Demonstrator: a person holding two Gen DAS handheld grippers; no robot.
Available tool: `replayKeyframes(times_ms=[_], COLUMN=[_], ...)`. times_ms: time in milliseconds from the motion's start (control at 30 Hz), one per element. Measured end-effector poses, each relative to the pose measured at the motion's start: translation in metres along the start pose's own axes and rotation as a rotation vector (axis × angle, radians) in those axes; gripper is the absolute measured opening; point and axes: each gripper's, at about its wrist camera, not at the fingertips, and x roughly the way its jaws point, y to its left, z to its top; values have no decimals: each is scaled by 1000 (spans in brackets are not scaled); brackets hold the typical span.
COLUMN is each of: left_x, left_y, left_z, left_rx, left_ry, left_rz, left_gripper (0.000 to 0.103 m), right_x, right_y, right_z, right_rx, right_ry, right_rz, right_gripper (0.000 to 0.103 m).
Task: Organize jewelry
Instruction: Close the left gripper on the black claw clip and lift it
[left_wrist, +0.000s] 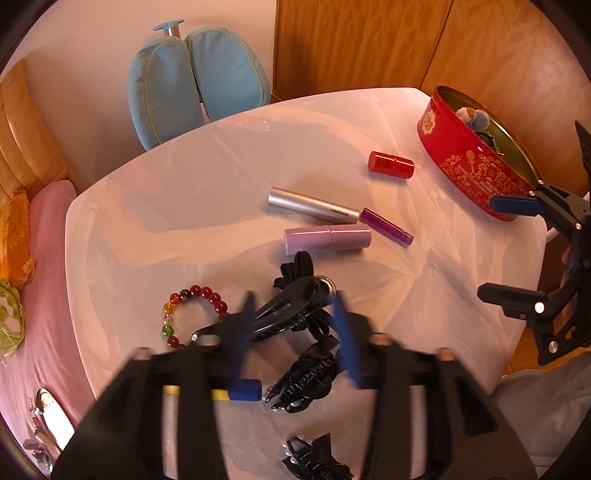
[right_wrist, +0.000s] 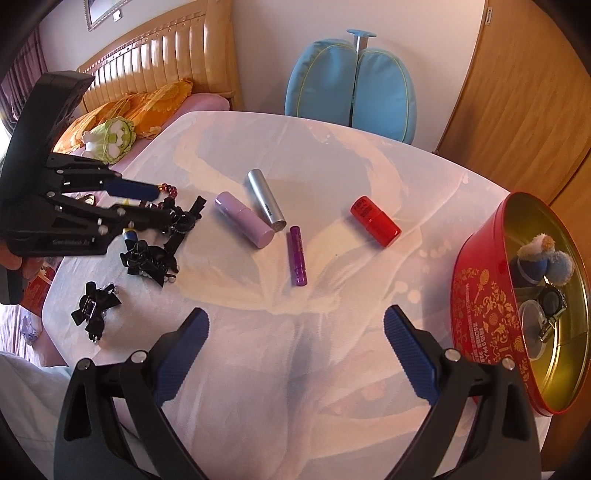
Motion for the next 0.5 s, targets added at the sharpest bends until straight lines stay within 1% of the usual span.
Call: replayKeyframes(times_ms=[33,67,133,267,400,433,467,500], left_x=[-2,-3,1,17,29,30,30,30], left_y=[-1,-2,-5,-9,-11,-13,-15,-17], left_z=[0,0,2,4,5,5,4,4], left_rx=[9,18,32,80,114,135,158,172], left_ry=[-18,-25,-7,35,39,37,32,28], left_rz=[-7,-17,-25,26,51,50,60,61], left_gripper=[76,76,76,76,76,74,64,40], right_x=[0,0,0,0,-1,-1,-1,-2], right_y=[0,-1,-3,-4,-5,-6,-7,-7], right_z=[-1,-1,-2,-3,-6,-7,-8,-9], right_rx=[3,6,12,19,29,34,40,43], right_ry=[2,3,6,11,18,20,22,23], right_rz=[-2,-4,-7,-13,-25,-27,-30,-32], right_gripper=[97,97,97,97,97,97,97,97])
